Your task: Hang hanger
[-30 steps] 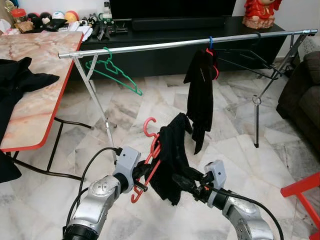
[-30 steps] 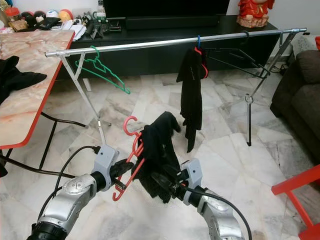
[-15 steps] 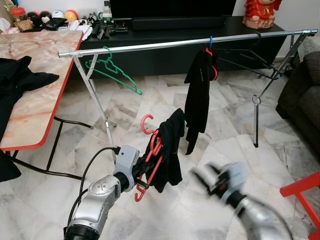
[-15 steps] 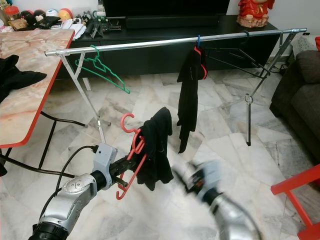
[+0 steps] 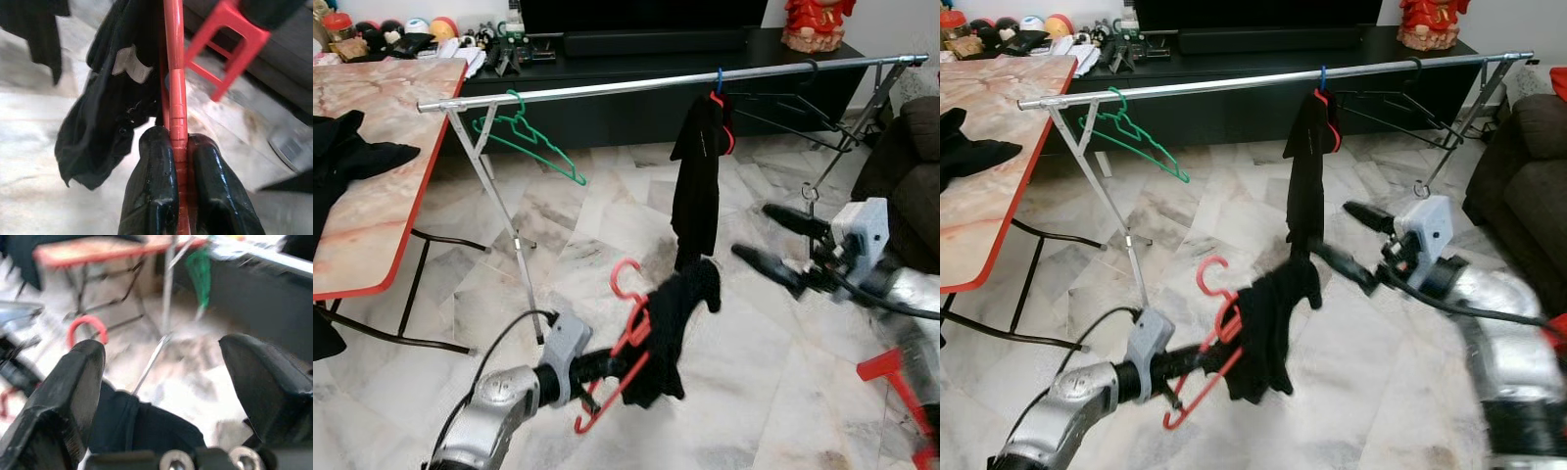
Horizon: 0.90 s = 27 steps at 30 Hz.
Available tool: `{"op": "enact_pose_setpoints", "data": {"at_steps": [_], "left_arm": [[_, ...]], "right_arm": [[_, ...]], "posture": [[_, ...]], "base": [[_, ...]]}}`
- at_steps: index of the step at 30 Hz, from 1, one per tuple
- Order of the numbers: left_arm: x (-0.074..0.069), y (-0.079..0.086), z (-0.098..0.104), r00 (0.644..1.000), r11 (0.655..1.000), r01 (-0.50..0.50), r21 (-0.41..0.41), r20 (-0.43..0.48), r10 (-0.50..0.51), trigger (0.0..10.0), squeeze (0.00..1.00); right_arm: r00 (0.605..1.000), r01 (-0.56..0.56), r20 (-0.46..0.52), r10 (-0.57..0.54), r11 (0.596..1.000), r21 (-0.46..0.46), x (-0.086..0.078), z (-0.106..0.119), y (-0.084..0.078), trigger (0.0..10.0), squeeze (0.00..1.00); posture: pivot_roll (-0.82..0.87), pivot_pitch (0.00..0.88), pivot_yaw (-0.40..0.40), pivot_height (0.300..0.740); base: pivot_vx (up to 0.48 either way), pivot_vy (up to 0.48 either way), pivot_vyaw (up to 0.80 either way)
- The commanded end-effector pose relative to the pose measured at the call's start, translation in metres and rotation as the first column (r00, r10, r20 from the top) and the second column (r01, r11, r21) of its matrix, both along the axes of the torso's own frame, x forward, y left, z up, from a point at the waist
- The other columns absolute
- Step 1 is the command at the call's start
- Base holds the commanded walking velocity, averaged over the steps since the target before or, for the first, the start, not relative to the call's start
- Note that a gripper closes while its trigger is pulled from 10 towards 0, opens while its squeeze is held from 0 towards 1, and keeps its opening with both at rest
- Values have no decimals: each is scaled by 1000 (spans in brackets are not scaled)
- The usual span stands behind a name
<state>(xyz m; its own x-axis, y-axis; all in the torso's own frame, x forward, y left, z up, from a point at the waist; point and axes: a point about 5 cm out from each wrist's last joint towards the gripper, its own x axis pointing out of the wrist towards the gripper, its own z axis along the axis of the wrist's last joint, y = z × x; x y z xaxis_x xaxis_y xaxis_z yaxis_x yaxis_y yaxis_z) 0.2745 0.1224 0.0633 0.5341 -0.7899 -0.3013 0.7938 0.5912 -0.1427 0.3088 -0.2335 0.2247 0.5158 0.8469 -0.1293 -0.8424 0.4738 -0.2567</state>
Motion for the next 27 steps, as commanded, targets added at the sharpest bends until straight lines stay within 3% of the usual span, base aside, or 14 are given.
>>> {"op": "enact_pose_setpoints", "data": {"at_steps": [1, 3, 4, 6, 7, 9, 10, 13, 20, 22, 25, 26, 27], "left_arm": [[-1, -6, 10, 996, 996, 74, -46, 43, -72, 10000, 0], [-6, -6, 11, 992, 991, 121, -52, 37, -119, 10000, 0], [-10, -7, 9, 986, 986, 163, -42, 36, -162, 10000, 0], [-11, -7, 7, 983, 983, 180, -24, 29, -180, 10000, 0], [-12, -6, 4, 981, 981, 192, -9, -3, -192, 10000, 0], [-12, -6, 4, 981, 981, 192, -9, -3, -192, 10000, 0], [-13, -5, 3, 974, 974, 225, 9, -33, -225, 10000, 0], [-15, -5, 3, 959, 959, 282, 30, -46, -280, 10000, 0], [-16, -4, 6, 933, 926, 361, 109, -35, -359, 10000, 0], [-15, -6, 12, 920, 912, 390, 128, -10, -392, 10000, 0], [-15, -8, 16, 909, 901, 412, 135, 5, -416, 10000, 0], [-15, -9, 18, 903, 895, 425, 135, 6, -430, 10000, 0], [-16, -10, 19, 893, 885, 445, 135, 4, -449, 10000, 0]], "right_arm": [[995, -72, -70, 67, 995, -67, -3, -6, 2, 10000, 0], [985, -118, -144, 96, 981, -154, -6, -16, -2, 10000, 0], [967, -192, -208, 144, 954, -229, -11, -23, -5, 10000, 0], [944, -262, -267, 196, 935, -241, -14, -24, -7, 10000, 0], [918, -318, -318, 239, 920, -228, -16, -25, -7, 10000, 1000], [918, -318, -318, 239, 920, -228, -16, -25, -7, 10000, 1000], [891, -362, -368, 267, 906, -218, -16, -27, -7, 10000, 1000], [866, -408, -410, 287, 879, -247, -16, -34, -6, 10000, 1000], [840, -457, -455, 296, 838, -299, -12, -47, 1, 10000, 1000], [817, -501, -487, 308, 798, -335, -14, -57, 4, 10000, 1000], [806, -525, -497, 321, 775, -351, -14, -64, 8, 10000, 1000], [808, -522, -492, 324, 781, -343, -12, -67, 11, 10000, 796], [804, -523, -497, 327, 787, -327, -10, -69, 14, 10000, 0]], "posture": [[-102, 136, -51, 740], [-103, 135, -57, 740], [-105, 130, -60, 740], [-111, 125, -64, 740], [-108, 120, -66, 740], [-108, 120, -66, 740], [-108, 119, -67, 740], [-98, 116, -73, 740], [-92, 111, -75, 740], [-89, 107, -76, 740], [-84, 106, -77, 740], [-76, 104, -78, 740], [-76, 104, -78, 740]], "base": [[0, 0, 0], [0, 0, 0], [0, 0, 0], [0, 0, 0], [0, 0, 0], [0, 0, 0], [0, 0, 0], [0, 0, 0], [0, 0, 0], [0, 0, 0], [0, 0, 0], [0, 0, 0], [0, 0, 0]]}}
